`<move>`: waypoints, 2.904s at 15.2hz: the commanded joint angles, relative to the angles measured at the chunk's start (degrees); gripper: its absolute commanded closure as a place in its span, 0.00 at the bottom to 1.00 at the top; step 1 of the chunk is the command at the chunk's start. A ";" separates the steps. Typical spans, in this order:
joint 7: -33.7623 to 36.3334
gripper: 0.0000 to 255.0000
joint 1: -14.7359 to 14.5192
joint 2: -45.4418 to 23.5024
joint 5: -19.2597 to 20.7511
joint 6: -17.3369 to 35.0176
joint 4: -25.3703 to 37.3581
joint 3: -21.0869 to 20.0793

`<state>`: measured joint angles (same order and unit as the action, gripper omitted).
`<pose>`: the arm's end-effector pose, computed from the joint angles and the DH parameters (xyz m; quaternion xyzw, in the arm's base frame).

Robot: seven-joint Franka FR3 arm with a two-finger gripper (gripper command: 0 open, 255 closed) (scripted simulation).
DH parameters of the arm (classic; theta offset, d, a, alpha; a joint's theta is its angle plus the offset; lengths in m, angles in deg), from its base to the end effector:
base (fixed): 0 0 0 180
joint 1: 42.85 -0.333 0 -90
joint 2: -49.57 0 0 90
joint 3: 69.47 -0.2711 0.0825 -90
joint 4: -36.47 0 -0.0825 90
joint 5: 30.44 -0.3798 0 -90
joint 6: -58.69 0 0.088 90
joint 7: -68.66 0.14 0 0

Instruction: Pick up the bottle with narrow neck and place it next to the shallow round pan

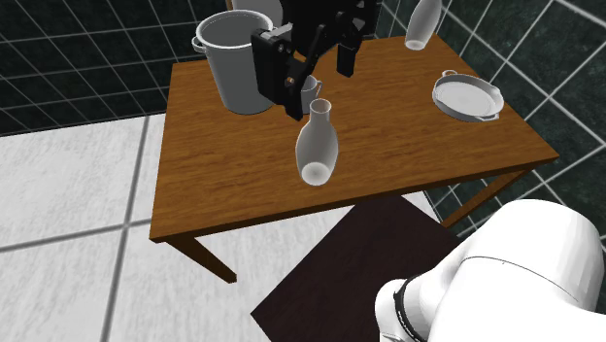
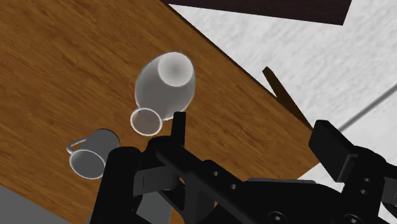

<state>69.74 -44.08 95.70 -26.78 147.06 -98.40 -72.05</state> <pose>0.3265 0.0145 0.5309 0.9987 0.0160 -0.0017 0.0482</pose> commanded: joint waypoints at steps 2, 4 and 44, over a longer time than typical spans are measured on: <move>-0.78 0.00 0.30 -0.60 0.34 1.72 -0.99 1.03; -2.35 0.00 0.92 -2.07 0.98 5.20 -2.76 3.08; -11.82 1.00 3.58 -17.85 2.29 28.66 -9.58 14.76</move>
<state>57.86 -40.48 77.56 -24.45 176.57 -108.55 -57.18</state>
